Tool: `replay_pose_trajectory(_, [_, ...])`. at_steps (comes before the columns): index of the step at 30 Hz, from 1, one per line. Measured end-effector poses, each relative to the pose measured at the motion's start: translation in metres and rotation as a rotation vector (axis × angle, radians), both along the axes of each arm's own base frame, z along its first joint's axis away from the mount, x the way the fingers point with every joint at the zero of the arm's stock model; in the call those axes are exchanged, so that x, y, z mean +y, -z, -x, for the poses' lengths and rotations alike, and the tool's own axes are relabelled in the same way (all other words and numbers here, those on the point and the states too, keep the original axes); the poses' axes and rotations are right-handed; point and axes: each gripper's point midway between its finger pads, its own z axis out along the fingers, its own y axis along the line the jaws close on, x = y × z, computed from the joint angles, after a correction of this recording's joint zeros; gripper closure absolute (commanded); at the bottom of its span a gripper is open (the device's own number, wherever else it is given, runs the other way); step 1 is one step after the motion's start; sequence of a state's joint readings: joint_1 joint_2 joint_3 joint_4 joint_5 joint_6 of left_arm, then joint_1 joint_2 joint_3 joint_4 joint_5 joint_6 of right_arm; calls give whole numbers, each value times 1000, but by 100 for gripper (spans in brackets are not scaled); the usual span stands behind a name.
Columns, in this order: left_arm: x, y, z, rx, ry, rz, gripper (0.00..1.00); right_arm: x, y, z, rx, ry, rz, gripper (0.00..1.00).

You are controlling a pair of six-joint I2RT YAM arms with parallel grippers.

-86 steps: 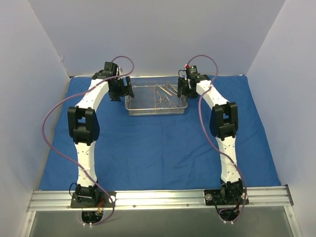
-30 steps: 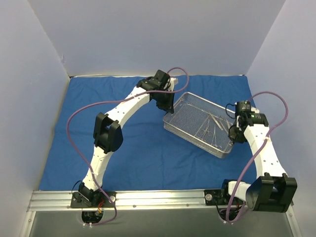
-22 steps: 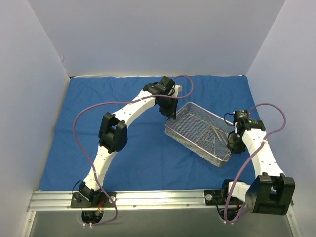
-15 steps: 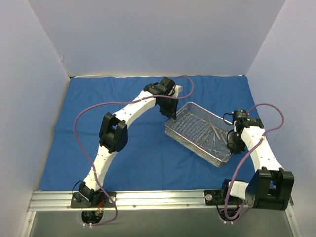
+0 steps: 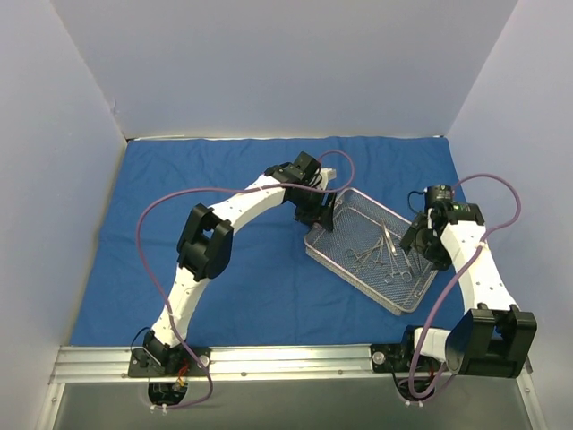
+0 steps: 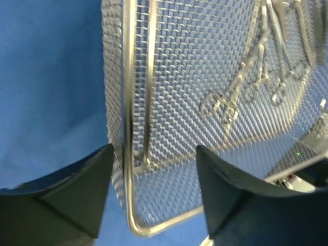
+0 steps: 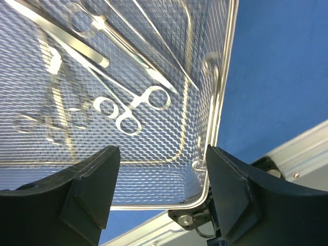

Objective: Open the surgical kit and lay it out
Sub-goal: Place the container in the surgical kit, then pick up the medical item from the container.

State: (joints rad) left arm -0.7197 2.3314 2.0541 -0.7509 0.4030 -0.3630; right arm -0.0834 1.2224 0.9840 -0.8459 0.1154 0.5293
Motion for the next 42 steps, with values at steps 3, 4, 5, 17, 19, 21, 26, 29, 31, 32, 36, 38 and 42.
replay_pose_trajectory(3, [5,-15,2,-6,4,20,6,-2,-21,-19,-55,-22,11,31])
replay_pose_trajectory(4, [9,-23,0,-15,-3,26,6,-3,-28,-26,-73,-33,15,32])
replay_pose_trajectory(5, [13,-31,-2,-27,-11,31,6,-4,-36,-35,-99,-47,20,34])
replay_pose_trajectory(17, [135,-134,-71,-226,-304,33,6,56,-6,-99,-105,-215,-166,53])
replay_pose_trajectory(19, [164,-128,-71,-165,-369,77,6,76,4,-99,-84,-220,-198,52])
replay_pose_trajectory(21, [199,-113,-72,-110,-444,55,6,94,12,-99,-77,-200,-225,54])
replay_pose_trajectory(26, [238,-104,-78,-136,-497,-52,4,116,28,-90,-39,-84,-262,64])
replay_pose_trajectory(29, [234,-110,-70,-175,-479,-78,1,111,39,-84,-14,11,-244,71])
replay_pose_trajectory(31, [233,-120,-63,-204,-468,-81,0,108,46,-81,0,60,-230,70])
replay_pose_trajectory(32, [233,-126,-61,-220,-466,-77,0,106,49,-79,6,79,-225,70])
replay_pose_trajectory(36, [237,-148,-56,-272,-474,-59,0,101,59,-81,25,122,-195,70])
replay_pose_trajectory(38, [237,-153,-55,-283,-476,-52,0,100,65,-81,36,131,-183,69])
replay_pose_trajectory(42, [238,-150,-54,-276,-474,-56,0,98,73,-82,51,139,-168,69])
